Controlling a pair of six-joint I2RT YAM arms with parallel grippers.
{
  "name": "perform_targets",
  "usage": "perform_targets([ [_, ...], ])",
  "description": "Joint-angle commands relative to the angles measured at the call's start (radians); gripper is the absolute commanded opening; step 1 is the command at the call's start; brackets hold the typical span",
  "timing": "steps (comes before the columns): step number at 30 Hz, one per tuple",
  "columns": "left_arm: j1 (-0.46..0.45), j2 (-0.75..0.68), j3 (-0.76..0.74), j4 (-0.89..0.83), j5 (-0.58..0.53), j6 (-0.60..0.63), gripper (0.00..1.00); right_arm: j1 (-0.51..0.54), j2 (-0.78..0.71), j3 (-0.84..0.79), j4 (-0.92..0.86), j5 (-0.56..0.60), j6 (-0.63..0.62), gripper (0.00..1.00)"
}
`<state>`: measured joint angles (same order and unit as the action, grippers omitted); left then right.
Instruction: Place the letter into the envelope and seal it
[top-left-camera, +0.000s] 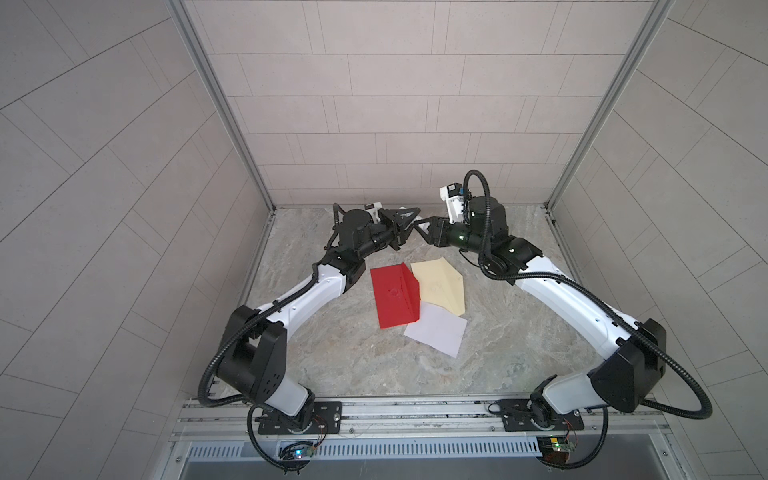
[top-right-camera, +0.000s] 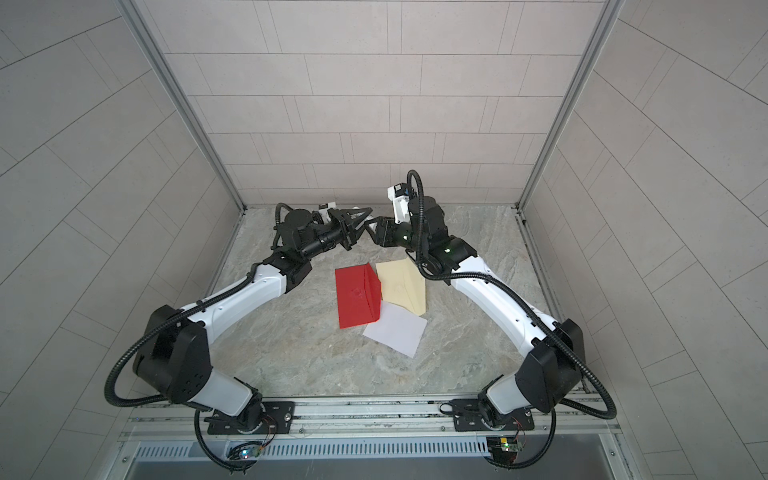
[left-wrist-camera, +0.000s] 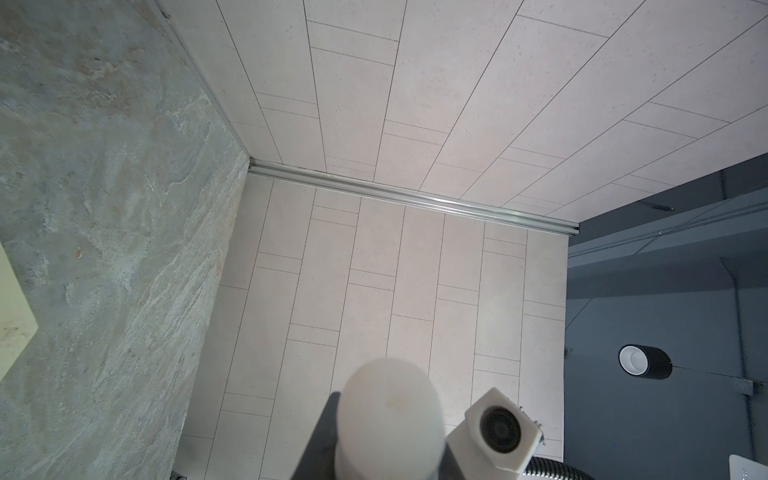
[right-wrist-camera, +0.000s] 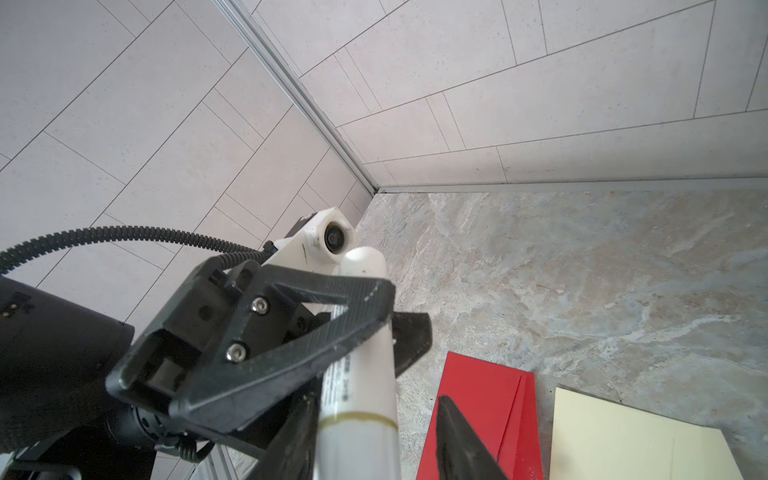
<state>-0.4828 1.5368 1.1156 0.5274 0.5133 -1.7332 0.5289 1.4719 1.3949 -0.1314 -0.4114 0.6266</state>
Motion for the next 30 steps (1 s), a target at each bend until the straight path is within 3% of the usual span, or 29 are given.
perform_targets([
  [1,-0.002,-0.023,-0.007,0.052,0.015,-0.028,0.0,-0.001,0.012,0.053,-0.012,-0.018,-0.018,0.44],
  [8,-0.002,-0.02,-0.018,0.064,0.01,-0.034,0.0,0.005,0.034,0.075,-0.031,-0.012,-0.023,0.31],
  [19,-0.002,-0.001,-0.01,0.105,0.002,-0.052,0.0,0.015,0.037,0.062,-0.043,0.003,-0.022,0.37],
  [22,-0.004,0.001,-0.012,0.103,0.003,-0.052,0.0,0.015,0.032,0.062,-0.039,0.014,-0.029,0.29],
  [27,-0.004,-0.006,-0.03,0.101,-0.004,-0.051,0.0,0.015,0.018,0.07,-0.037,0.028,-0.053,0.06],
  [28,-0.004,-0.011,-0.04,0.1,-0.008,-0.046,0.05,0.016,0.014,0.074,-0.045,0.034,-0.061,0.05],
  [30,0.001,-0.024,-0.062,0.082,-0.016,-0.027,0.28,0.015,0.001,0.086,-0.085,0.056,-0.083,0.0],
])
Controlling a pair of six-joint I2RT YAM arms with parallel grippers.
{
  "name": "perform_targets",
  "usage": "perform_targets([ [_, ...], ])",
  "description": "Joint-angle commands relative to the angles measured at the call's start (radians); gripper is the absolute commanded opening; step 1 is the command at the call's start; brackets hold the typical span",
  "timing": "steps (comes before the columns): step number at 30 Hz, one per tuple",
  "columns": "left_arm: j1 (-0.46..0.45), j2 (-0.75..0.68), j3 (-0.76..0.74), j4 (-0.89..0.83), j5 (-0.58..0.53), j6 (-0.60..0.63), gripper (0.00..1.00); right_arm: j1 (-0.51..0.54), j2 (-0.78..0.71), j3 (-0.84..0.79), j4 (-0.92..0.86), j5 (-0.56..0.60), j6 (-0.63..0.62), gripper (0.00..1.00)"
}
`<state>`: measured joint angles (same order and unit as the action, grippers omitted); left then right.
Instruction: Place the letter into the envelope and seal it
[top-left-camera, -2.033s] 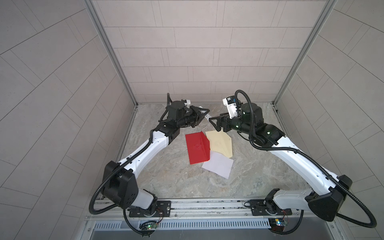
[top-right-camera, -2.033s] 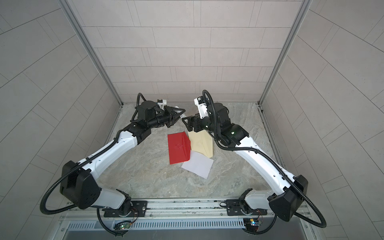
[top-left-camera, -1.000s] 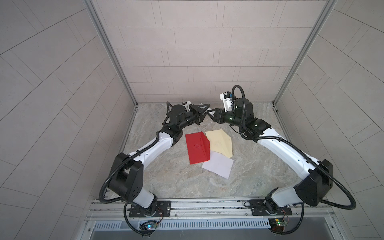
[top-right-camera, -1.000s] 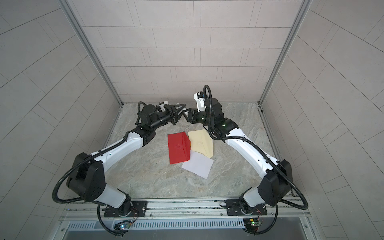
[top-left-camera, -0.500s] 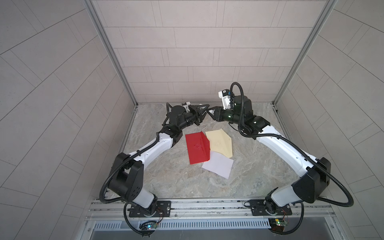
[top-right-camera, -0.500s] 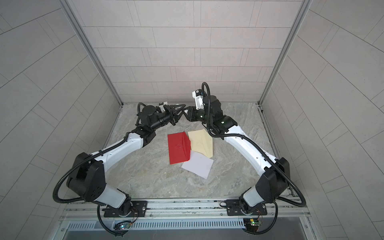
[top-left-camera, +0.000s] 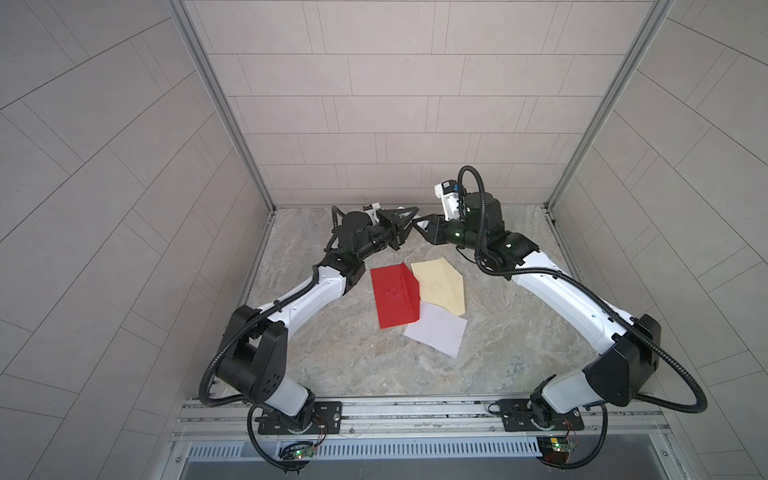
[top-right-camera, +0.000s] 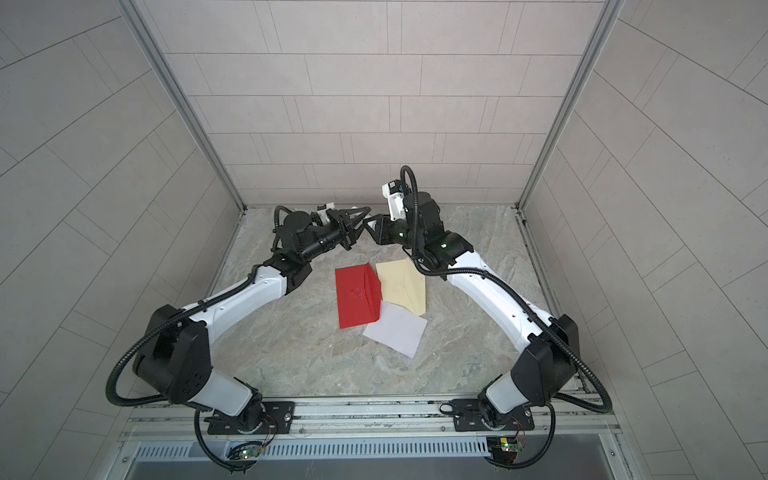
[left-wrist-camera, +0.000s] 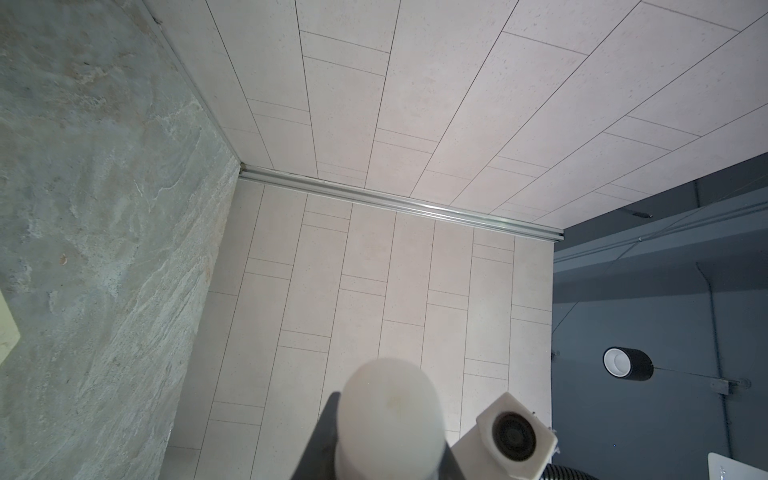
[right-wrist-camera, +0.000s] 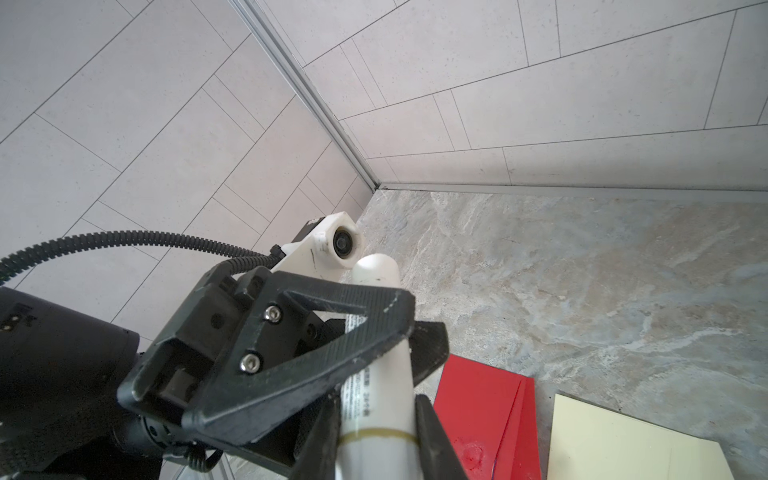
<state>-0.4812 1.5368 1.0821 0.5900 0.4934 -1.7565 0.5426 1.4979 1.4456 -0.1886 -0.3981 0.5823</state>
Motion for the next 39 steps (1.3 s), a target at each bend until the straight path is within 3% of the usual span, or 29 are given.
perform_targets([
  [1,0.003,-0.033,-0.036,0.004,0.004,0.014,0.4,0.002,-0.028,0.046,-0.056,0.058,-0.048,0.0],
  [3,0.022,-0.065,-0.06,-0.056,0.005,0.061,0.59,0.0,-0.026,0.078,-0.145,0.098,-0.068,0.0],
  [5,0.056,-0.113,-0.084,-0.157,0.002,0.139,0.68,0.001,-0.017,0.109,-0.235,0.13,-0.085,0.0],
  [10,0.165,-0.256,-0.125,-0.592,-0.098,0.413,0.71,0.008,0.054,0.176,-0.498,0.191,-0.137,0.0],
  [12,0.174,-0.291,-0.125,-0.794,-0.205,0.53,0.71,0.026,0.117,0.216,-0.626,0.235,-0.162,0.0],
  [15,0.174,-0.289,-0.133,-0.951,-0.277,0.637,0.71,0.063,0.237,0.281,-0.77,0.261,-0.183,0.0],
  [21,0.174,-0.225,-0.16,-1.033,-0.239,0.719,0.71,0.141,0.483,0.473,-0.98,0.273,-0.205,0.0],
  [27,0.174,-0.202,-0.205,-1.03,-0.223,0.72,0.71,0.174,0.692,0.694,-1.129,0.288,-0.196,0.0],
  [39,0.171,-0.205,-0.277,-1.037,-0.21,0.736,0.71,0.201,0.929,1.005,-1.292,0.241,-0.204,0.0],
])
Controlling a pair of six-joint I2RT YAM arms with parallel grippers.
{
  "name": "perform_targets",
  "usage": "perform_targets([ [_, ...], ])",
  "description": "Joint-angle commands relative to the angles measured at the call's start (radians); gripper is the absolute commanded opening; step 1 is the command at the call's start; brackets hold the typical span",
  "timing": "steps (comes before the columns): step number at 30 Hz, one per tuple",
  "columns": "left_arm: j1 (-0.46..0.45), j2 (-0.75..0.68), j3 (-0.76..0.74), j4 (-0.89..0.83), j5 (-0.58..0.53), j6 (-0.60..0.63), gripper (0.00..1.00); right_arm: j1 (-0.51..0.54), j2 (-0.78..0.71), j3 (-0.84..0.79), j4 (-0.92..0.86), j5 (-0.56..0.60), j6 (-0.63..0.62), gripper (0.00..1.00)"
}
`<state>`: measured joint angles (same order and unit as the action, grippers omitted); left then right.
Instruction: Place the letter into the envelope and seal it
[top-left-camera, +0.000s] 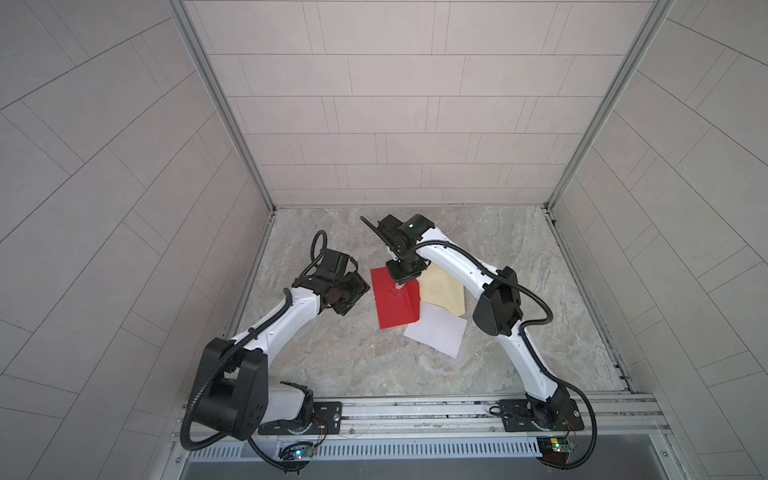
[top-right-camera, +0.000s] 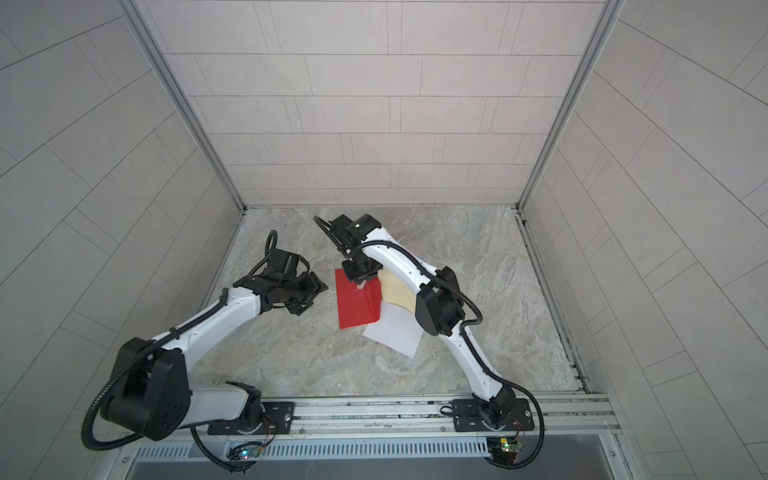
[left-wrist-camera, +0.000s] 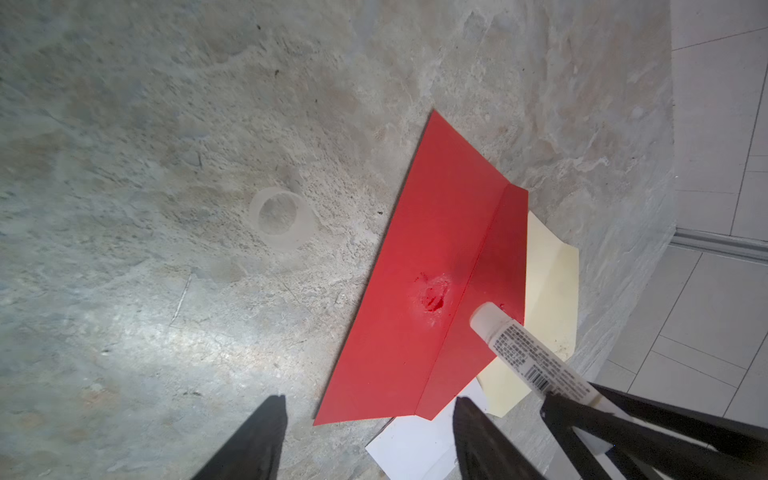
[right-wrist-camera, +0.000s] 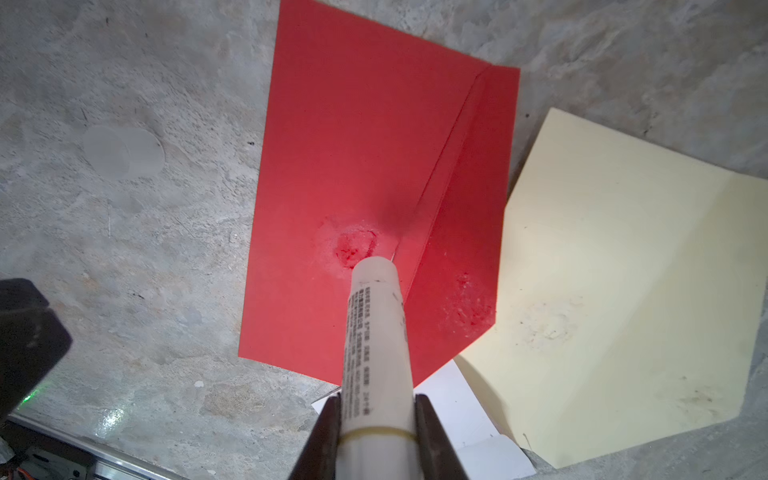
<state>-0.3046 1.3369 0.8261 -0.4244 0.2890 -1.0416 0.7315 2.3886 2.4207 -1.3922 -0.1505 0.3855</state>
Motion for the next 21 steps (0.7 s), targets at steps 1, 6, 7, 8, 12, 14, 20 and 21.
perform_targets([
  [1,-0.008,-0.005,-0.026,-0.023,-0.005,0.024,0.71,0.012,0.045,0.031,-0.083,-0.016,-0.005,0.0],
  [6,-0.023,0.015,-0.042,-0.022,0.009,0.041,0.71,0.025,0.058,0.032,-0.04,-0.037,0.005,0.0],
  [7,-0.026,0.023,-0.044,-0.019,0.013,0.048,0.71,0.026,0.062,0.032,-0.032,-0.04,0.007,0.0],
  [8,-0.031,0.033,-0.044,-0.019,0.013,0.055,0.71,0.029,0.067,0.032,-0.027,-0.042,0.009,0.0],
  [12,-0.052,0.082,-0.035,-0.006,0.033,0.083,0.71,0.028,0.094,0.032,-0.03,0.0,0.028,0.0],
  [14,-0.056,0.115,-0.025,-0.005,0.045,0.099,0.71,0.029,0.106,0.032,-0.031,0.014,0.033,0.0],
  [20,-0.06,0.216,0.015,0.019,0.087,0.136,0.71,0.034,0.13,0.034,-0.014,0.044,0.071,0.0],
  [21,-0.06,0.231,0.023,0.026,0.094,0.139,0.71,0.034,0.133,0.034,-0.004,0.037,0.074,0.0],
])
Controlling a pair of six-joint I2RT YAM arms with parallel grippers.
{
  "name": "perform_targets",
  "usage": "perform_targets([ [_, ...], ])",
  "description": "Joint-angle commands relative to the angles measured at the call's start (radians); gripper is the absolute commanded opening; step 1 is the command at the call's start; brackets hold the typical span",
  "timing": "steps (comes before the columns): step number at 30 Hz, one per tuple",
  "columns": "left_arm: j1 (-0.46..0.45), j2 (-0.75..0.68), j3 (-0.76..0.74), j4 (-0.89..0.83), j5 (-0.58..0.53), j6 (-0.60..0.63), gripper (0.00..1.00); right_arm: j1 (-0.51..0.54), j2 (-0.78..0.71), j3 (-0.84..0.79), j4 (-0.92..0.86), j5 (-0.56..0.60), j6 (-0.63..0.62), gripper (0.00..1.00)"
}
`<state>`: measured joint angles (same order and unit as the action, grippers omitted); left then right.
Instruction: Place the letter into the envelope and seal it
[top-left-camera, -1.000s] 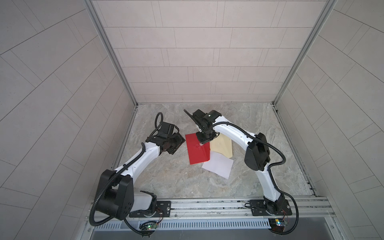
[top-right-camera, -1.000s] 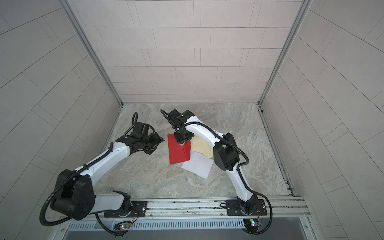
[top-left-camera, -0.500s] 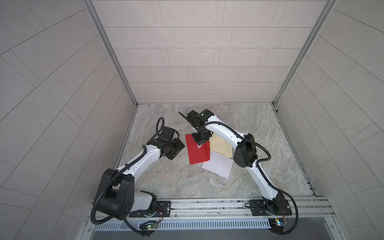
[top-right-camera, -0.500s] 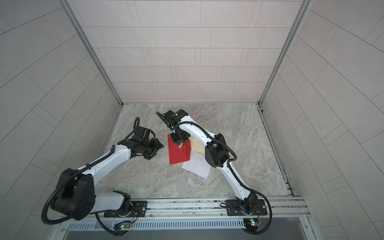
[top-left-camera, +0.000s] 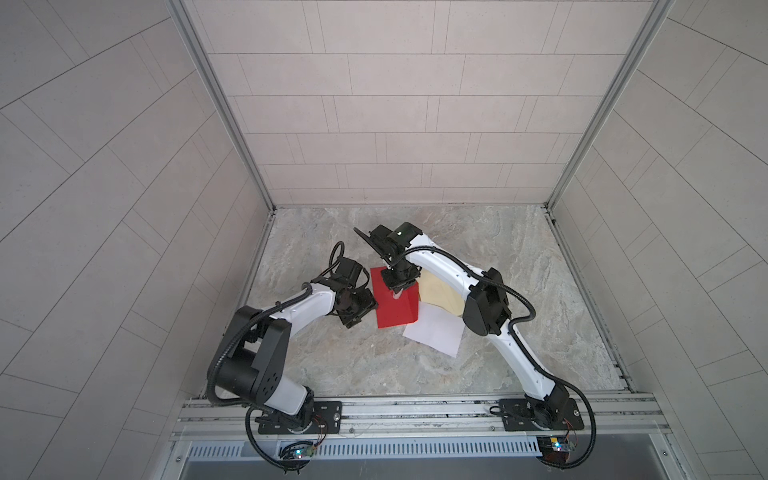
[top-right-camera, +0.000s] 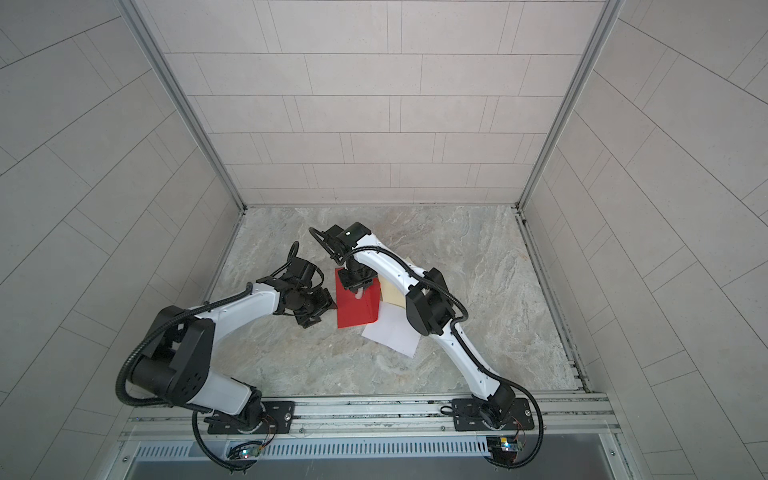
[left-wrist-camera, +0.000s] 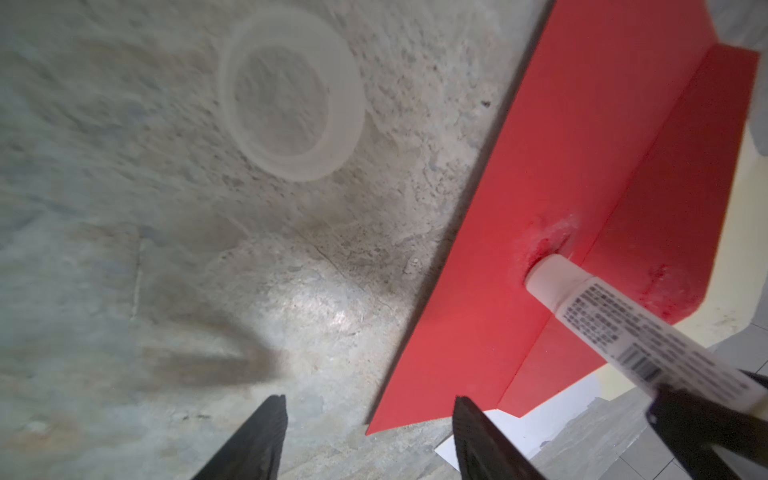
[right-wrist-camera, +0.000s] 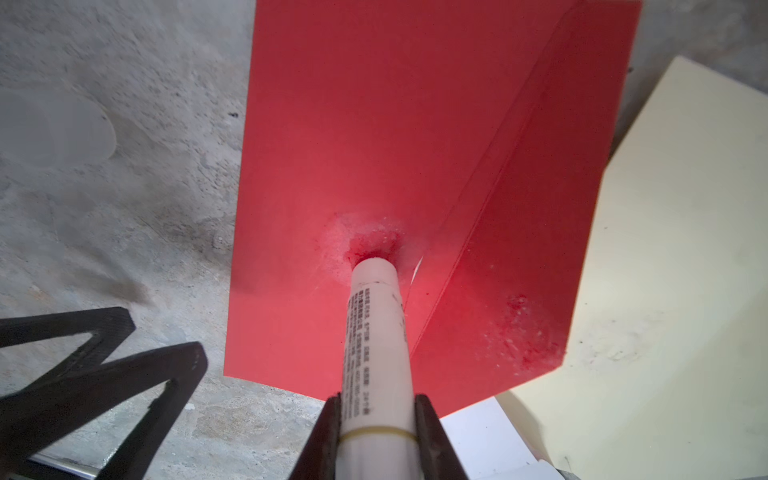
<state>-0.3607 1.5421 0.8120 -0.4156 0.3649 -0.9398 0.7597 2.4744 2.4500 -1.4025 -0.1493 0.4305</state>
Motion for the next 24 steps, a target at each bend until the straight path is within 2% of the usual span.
perform_targets([
  [1,-0.004,0.042,0.044,0.026,0.021,0.043,0.71,0.006,0.047,0.004,0.02,0.022,0.034,0.0],
  [9,-0.007,0.151,0.063,0.099,0.051,0.059,0.71,-0.008,0.038,-0.031,0.13,-0.135,0.081,0.0],
  [17,-0.007,0.179,0.003,0.271,0.095,0.047,0.7,-0.025,-0.028,-0.161,0.197,-0.188,0.103,0.0],
  [21,-0.007,0.138,-0.033,0.339,0.082,0.027,0.57,-0.03,-0.059,-0.225,0.227,-0.181,0.11,0.0],
  [24,-0.008,0.132,-0.04,0.343,0.062,0.022,0.36,-0.03,-0.069,-0.244,0.232,-0.172,0.109,0.0],
])
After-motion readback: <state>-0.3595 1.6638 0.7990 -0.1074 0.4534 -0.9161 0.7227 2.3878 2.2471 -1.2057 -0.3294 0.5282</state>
